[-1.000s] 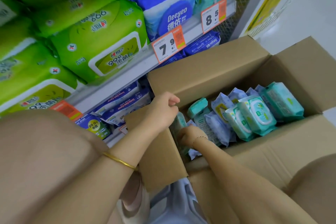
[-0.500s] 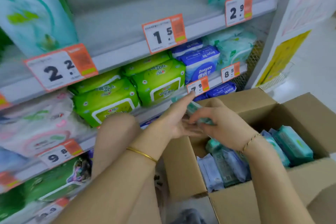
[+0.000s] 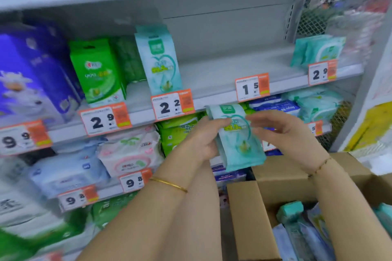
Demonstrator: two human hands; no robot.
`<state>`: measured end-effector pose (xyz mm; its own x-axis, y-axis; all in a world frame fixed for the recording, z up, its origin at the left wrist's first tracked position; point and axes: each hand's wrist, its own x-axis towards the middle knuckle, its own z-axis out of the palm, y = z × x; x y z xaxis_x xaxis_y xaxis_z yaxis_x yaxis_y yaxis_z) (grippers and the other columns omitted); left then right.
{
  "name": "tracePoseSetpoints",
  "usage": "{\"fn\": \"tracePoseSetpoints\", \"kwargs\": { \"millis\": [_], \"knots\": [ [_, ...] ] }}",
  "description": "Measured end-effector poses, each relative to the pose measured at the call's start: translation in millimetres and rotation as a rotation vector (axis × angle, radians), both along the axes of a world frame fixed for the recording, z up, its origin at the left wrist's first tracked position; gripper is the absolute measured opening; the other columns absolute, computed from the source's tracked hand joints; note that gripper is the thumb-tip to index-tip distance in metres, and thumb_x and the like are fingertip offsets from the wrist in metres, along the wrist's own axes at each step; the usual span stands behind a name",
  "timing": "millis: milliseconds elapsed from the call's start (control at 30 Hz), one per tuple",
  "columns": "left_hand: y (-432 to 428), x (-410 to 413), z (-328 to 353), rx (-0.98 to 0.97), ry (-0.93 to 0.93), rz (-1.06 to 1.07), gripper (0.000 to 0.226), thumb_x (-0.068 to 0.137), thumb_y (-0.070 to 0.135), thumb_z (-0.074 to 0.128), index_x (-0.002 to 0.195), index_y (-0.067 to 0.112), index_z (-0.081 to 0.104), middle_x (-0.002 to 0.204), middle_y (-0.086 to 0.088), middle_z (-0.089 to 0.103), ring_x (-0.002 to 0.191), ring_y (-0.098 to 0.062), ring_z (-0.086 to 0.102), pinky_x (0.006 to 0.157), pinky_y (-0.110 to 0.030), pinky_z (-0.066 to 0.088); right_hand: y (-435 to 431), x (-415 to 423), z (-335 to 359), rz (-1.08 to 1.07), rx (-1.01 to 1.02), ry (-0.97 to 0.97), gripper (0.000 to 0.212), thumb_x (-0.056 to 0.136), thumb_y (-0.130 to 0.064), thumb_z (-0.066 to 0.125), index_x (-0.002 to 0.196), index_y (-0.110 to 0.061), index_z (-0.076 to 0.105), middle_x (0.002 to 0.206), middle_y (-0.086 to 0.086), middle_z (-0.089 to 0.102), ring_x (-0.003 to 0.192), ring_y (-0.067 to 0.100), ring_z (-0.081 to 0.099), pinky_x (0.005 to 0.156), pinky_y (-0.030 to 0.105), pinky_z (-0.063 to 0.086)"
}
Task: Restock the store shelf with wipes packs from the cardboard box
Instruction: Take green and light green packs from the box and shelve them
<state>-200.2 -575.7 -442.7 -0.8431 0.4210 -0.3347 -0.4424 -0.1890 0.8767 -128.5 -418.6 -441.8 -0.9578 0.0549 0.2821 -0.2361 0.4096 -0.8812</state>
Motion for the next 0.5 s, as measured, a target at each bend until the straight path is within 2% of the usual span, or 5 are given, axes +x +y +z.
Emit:
{"fn": "tracePoseSetpoints", "kwargs": {
  "millis": [67, 133, 333, 433, 500],
  "knots": [
    [-7.2, -1.3, 14.4, 0.071, 0.076, -0.012, 0.024, 0.094, 0.001, 0.047, 0.113, 0.007, 0.059, 0.097, -0.015, 0.066, 0.063, -0.018, 0.069, 0.062, -0.035, 0.059, -4.1, -11.5, 6.6, -0.143, -0.023, -0.021, 0.032, 0.085, -0.01, 0.065, 0.113, -0.023, 0.059, 0.101, -0.005, 0.061, 0.09, 0.012, 0.06, 0.084, 0.033, 0.052],
    [-13.5, -3.9, 26.7, 0.123, 0.163, -0.011, 0.023, 0.094, 0.001, 0.047, 0.112, 0.007, 0.059, 0.104, -0.016, 0.065, 0.072, -0.021, 0.069, 0.068, -0.037, 0.058, -9.6, -21.5, 11.6, -0.103, -0.116, -0.119, 0.038, 0.086, -0.019, 0.065, 0.123, -0.018, 0.054, 0.1, -0.002, 0.062, 0.09, 0.017, 0.064, 0.082, 0.04, 0.056],
    [-25.8, -18.3, 50.3, 0.138, 0.329, 0.087, 0.013, 0.092, 0.001, 0.051, 0.099, 0.006, 0.06, 0.097, -0.013, 0.067, 0.078, -0.024, 0.067, 0.071, -0.038, 0.058, -29.2, -47.5, 25.3, 0.115, -0.231, -0.193, 0.026, 0.087, -0.012, 0.062, 0.113, -0.009, 0.061, 0.105, 0.008, 0.072, 0.093, 0.022, 0.071, 0.082, 0.042, 0.058],
    [-31.1, -29.0, 55.8, 0.084, 0.341, 0.119, 0.02, 0.093, 0.005, 0.053, 0.112, 0.002, 0.059, 0.11, -0.018, 0.066, 0.094, -0.031, 0.065, 0.085, -0.045, 0.055, -32.9, -64.5, 33.9, 0.095, -0.312, -0.176, 0.028, 0.087, -0.008, 0.062, 0.114, -0.001, 0.058, 0.104, 0.012, 0.071, 0.088, 0.025, 0.069, 0.082, 0.045, 0.057],
    [-34.5, -36.0, 60.4, 0.032, 0.341, 0.105, 0.027, 0.093, 0.005, 0.052, 0.12, 0.0, 0.056, 0.112, -0.018, 0.065, 0.093, -0.03, 0.065, 0.083, -0.043, 0.056, -36.5, -76.7, 41.0, 0.076, -0.372, -0.168, 0.031, 0.087, -0.008, 0.062, 0.116, 0.003, 0.056, 0.103, 0.015, 0.07, 0.088, 0.029, 0.068, 0.086, 0.05, 0.055]
  ]
}}
